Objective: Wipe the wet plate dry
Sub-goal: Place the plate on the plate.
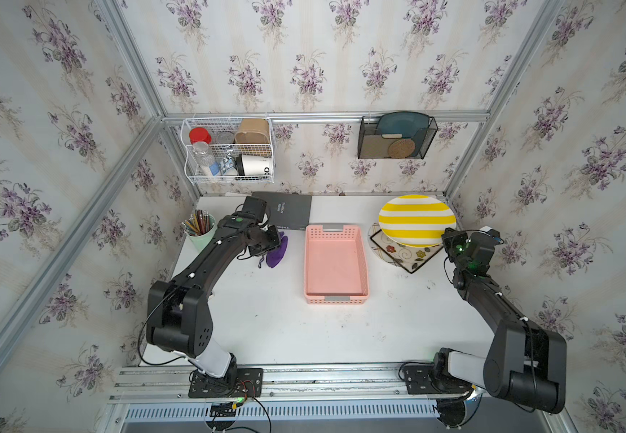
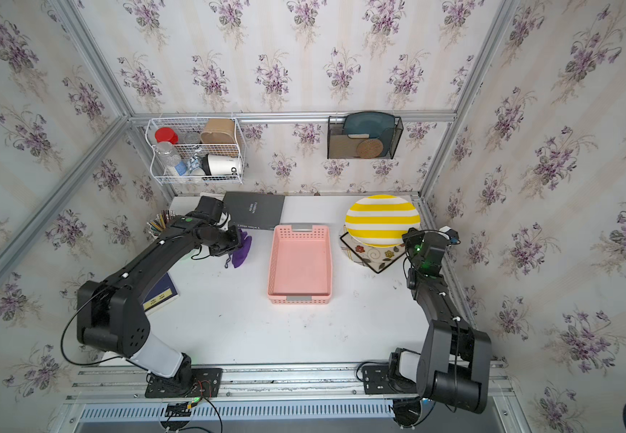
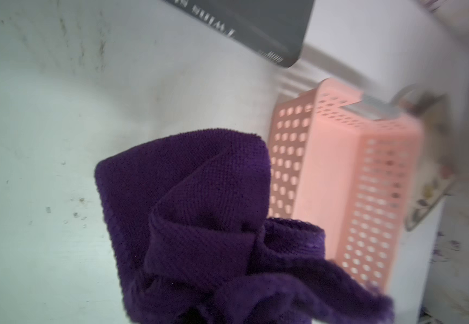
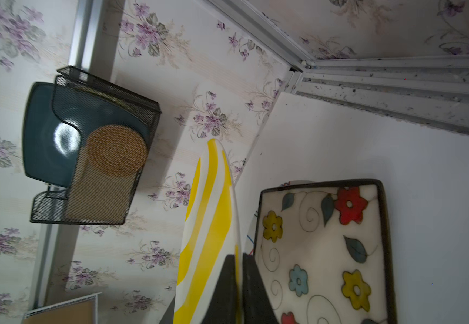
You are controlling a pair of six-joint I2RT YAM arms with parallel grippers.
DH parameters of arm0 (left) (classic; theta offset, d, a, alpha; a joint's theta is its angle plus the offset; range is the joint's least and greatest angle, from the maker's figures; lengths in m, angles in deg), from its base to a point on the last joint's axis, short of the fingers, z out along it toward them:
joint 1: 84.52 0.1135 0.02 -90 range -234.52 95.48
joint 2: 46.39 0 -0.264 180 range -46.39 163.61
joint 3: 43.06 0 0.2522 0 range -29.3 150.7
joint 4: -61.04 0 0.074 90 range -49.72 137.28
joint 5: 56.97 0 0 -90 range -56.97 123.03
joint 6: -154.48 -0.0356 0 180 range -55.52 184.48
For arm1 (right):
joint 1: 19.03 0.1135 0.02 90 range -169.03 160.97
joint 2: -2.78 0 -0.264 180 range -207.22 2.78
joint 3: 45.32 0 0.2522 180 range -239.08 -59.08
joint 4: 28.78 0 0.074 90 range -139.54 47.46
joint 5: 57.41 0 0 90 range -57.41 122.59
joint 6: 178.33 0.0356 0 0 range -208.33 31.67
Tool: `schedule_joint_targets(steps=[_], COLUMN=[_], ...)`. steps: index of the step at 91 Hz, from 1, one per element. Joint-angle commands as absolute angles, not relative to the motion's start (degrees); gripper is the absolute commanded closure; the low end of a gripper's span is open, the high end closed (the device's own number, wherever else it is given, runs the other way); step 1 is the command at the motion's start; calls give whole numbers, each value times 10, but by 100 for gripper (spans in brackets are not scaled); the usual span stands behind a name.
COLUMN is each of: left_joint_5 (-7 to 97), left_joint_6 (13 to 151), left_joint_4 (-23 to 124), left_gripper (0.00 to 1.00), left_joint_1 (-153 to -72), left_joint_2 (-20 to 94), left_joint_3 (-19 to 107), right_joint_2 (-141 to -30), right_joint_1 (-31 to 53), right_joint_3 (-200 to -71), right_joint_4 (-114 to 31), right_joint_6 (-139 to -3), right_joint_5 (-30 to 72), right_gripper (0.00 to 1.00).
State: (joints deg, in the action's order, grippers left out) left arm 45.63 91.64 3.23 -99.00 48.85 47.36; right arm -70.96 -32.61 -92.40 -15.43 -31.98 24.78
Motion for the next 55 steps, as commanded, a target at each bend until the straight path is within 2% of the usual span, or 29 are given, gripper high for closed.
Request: schedule_joint_targets(steps=[1,6,9,21,25,30,32,35,37,41,55], left_joint_5=[441,453,457,451,456,461,462,462,461,457,437], left_joint_6=[871,871,872,878,881,881,882,881,880,878,863], left_joint_4=[21,37,41,67,72,80,83,87,90,95,104], left_gripper=[100,100,94,57,47,37,34,31,29,26,23], left_joint_1=[-991,-994,-996,-1004,-1004,-1005,-1006,-1006,-1006,-1006,-1007], left_joint_2=[549,590,611,652,656,653,650,636,624,600,472], left_joint_3=[476,481,487,487,484,475,471,463,457,441,390], right_joint_2=[-749,-777,-788,-827,-835,-839,-836,-828,-821,-801,-720], right_joint_1=[-328,-329,-329,-330,-329,-330,-330,-330,-330,-330,-331], right_joint_3=[-905,-896,-890,-864,-861,-865,-870,-877,-881,-889,-891], right_joint_4=[-66,-44,-36,-12,-13,-31,-49,-81,-106,-149,-210], right_joint_6=[-340,-343,-344,-361,-372,-390,-399,-415,-426,-446,-498], right_joint_5=[238,227,223,225,224,219,221,228,236,250,267], right_gripper=[100,100,100,100,85,48,35,21,6,0,0])
